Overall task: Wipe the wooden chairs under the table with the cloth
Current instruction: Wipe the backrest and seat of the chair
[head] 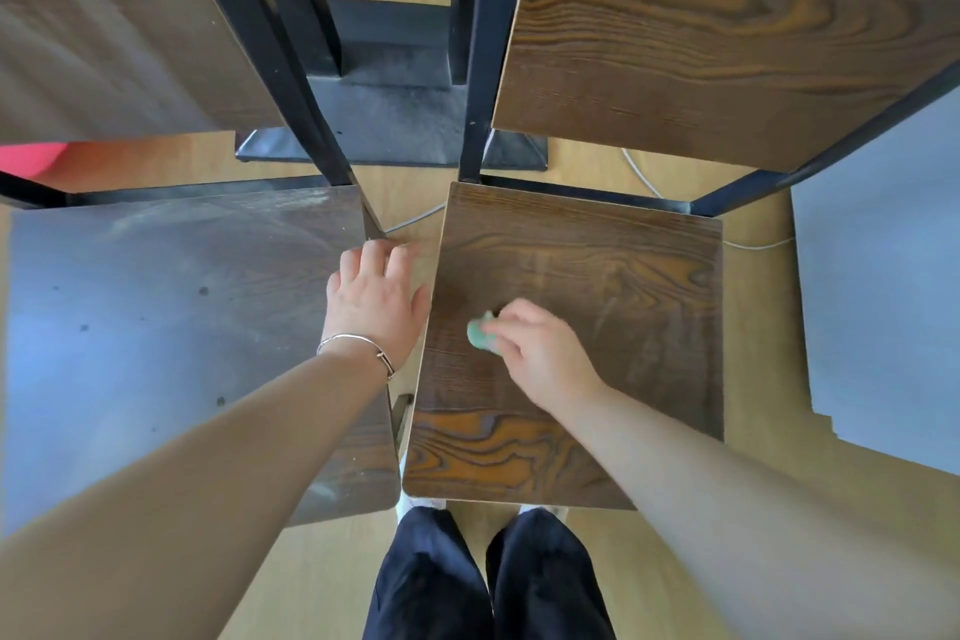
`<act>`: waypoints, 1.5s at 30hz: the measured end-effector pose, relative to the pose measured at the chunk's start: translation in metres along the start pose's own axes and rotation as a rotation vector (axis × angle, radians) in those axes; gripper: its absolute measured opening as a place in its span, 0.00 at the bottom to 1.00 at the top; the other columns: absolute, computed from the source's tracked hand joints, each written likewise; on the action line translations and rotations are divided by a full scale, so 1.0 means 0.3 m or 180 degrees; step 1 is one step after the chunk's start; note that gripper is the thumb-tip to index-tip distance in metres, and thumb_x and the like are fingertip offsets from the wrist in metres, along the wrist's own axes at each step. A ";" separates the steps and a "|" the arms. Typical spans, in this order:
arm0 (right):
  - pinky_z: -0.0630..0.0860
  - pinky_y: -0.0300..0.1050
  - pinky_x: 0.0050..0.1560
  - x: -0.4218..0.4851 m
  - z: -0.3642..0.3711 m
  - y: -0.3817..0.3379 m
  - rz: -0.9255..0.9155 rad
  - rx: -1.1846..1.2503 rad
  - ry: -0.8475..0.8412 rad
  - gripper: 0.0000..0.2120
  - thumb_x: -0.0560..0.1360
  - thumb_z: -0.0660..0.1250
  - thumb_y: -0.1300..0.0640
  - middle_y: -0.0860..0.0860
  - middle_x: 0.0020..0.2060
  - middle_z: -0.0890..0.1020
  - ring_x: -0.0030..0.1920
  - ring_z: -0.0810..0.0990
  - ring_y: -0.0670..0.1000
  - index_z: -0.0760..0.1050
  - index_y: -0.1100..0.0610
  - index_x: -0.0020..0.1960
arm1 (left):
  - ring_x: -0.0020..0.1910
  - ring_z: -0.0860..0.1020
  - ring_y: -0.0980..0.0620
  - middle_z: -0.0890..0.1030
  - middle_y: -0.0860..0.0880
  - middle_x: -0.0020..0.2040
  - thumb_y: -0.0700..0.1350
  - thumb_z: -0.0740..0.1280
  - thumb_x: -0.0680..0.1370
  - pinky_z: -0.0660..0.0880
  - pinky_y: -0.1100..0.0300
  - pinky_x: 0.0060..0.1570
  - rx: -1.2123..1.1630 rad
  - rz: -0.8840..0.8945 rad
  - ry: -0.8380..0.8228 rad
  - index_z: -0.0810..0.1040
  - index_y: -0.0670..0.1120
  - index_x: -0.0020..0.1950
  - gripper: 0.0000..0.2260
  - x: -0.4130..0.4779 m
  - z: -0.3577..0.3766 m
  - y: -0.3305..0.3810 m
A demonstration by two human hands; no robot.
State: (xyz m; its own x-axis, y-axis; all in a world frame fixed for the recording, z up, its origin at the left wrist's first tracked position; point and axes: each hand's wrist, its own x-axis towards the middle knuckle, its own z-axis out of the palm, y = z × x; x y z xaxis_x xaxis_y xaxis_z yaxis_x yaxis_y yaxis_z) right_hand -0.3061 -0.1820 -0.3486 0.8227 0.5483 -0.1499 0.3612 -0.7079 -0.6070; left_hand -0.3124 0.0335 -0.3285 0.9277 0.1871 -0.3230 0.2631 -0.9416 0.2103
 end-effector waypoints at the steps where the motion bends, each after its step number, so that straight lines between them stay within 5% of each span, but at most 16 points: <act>1: 0.75 0.44 0.47 0.049 -0.028 0.006 0.0086 0.0047 0.0115 0.09 0.76 0.68 0.62 0.51 0.46 0.79 0.44 0.78 0.53 0.83 0.58 0.54 | 0.60 0.66 0.40 0.70 0.44 0.63 0.53 0.60 0.79 0.68 0.46 0.59 -0.0019 -0.0012 0.0002 0.68 0.49 0.68 0.19 0.002 0.004 -0.001; 4: 0.72 0.39 0.52 0.255 -0.128 0.090 0.0737 -0.0112 0.0757 0.11 0.78 0.66 0.60 0.52 0.51 0.78 0.49 0.77 0.50 0.81 0.58 0.59 | 0.61 0.66 0.40 0.69 0.44 0.63 0.53 0.60 0.79 0.67 0.46 0.59 -0.0056 -0.0034 0.0006 0.68 0.49 0.68 0.19 0.005 0.019 0.003; 7: 0.75 0.45 0.57 0.381 -0.173 0.172 0.1103 -0.0271 0.0732 0.13 0.80 0.63 0.60 0.53 0.56 0.77 0.54 0.77 0.54 0.80 0.57 0.62 | 0.61 0.66 0.41 0.69 0.44 0.63 0.54 0.59 0.79 0.67 0.46 0.59 -0.0007 0.0022 -0.0032 0.67 0.50 0.69 0.19 0.002 0.032 0.012; 15: 0.75 0.46 0.49 0.057 -0.044 0.086 0.0222 -0.0215 0.0220 0.13 0.78 0.61 0.56 0.53 0.47 0.78 0.46 0.77 0.53 0.81 0.58 0.56 | 0.61 0.66 0.41 0.69 0.44 0.64 0.54 0.59 0.79 0.68 0.45 0.60 0.0032 0.0119 -0.0121 0.66 0.50 0.70 0.20 -0.023 0.013 0.025; 20: 0.80 0.51 0.46 -0.192 0.039 0.019 0.0104 -0.0139 -0.0221 0.12 0.74 0.69 0.65 0.53 0.50 0.80 0.46 0.80 0.54 0.81 0.60 0.57 | 0.61 0.66 0.41 0.69 0.44 0.64 0.54 0.58 0.80 0.68 0.46 0.60 0.0086 0.0162 -0.0093 0.66 0.50 0.69 0.19 -0.021 0.002 0.025; 26: 0.71 0.30 0.50 0.130 -0.072 0.015 0.0457 0.0254 0.0443 0.10 0.77 0.68 0.60 0.51 0.50 0.80 0.48 0.78 0.48 0.82 0.57 0.58 | 0.59 0.66 0.40 0.69 0.44 0.63 0.54 0.59 0.79 0.68 0.46 0.58 0.0022 0.0081 -0.0036 0.67 0.50 0.69 0.20 -0.020 0.031 0.016; 33: 0.71 0.42 0.47 0.282 0.028 -0.036 0.0650 0.0125 -0.0039 0.10 0.79 0.63 0.58 0.52 0.49 0.78 0.48 0.75 0.50 0.81 0.55 0.56 | 0.59 0.66 0.40 0.68 0.44 0.64 0.53 0.60 0.79 0.68 0.46 0.57 -0.0050 0.0055 -0.0139 0.67 0.49 0.69 0.20 -0.082 0.047 0.006; 36: 0.72 0.43 0.42 0.054 0.081 -0.080 0.0484 0.0300 -0.0218 0.11 0.78 0.62 0.49 0.50 0.40 0.76 0.43 0.77 0.53 0.79 0.55 0.47 | 0.59 0.66 0.39 0.69 0.44 0.63 0.53 0.61 0.78 0.68 0.45 0.57 -0.0082 0.0065 -0.0175 0.68 0.49 0.69 0.20 -0.106 0.038 0.009; 40: 0.74 0.40 0.45 -0.253 0.105 -0.138 0.0452 -0.0278 -0.0803 0.17 0.74 0.63 0.38 0.47 0.44 0.80 0.44 0.78 0.47 0.77 0.51 0.49 | 0.60 0.67 0.40 0.69 0.45 0.64 0.53 0.61 0.78 0.69 0.46 0.57 -0.0006 0.0174 -0.0245 0.68 0.48 0.68 0.20 -0.130 0.033 0.020; 43: 0.73 0.40 0.44 -0.263 0.096 -0.120 0.0131 -0.0360 -0.0643 0.15 0.74 0.62 0.40 0.47 0.45 0.80 0.42 0.76 0.43 0.79 0.49 0.49 | 0.60 0.66 0.41 0.69 0.45 0.64 0.53 0.61 0.78 0.69 0.46 0.57 0.0007 0.0247 -0.0228 0.68 0.49 0.69 0.20 -0.131 0.044 0.029; 45: 0.71 0.37 0.47 -0.192 0.034 -0.057 0.0302 0.0229 -0.0145 0.11 0.76 0.64 0.50 0.49 0.46 0.79 0.44 0.76 0.45 0.82 0.52 0.53 | 0.60 0.66 0.41 0.68 0.45 0.64 0.53 0.61 0.79 0.68 0.47 0.58 -0.0006 0.0250 -0.0227 0.67 0.49 0.69 0.20 -0.123 0.055 0.036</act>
State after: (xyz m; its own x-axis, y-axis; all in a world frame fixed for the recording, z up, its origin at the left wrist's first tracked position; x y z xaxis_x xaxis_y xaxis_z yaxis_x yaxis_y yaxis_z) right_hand -0.3641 -0.1970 -0.3376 0.8304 0.5011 -0.2435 0.2489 -0.7246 -0.6427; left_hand -0.3481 0.0119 -0.3294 0.9243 0.0923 -0.3704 0.1909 -0.9520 0.2392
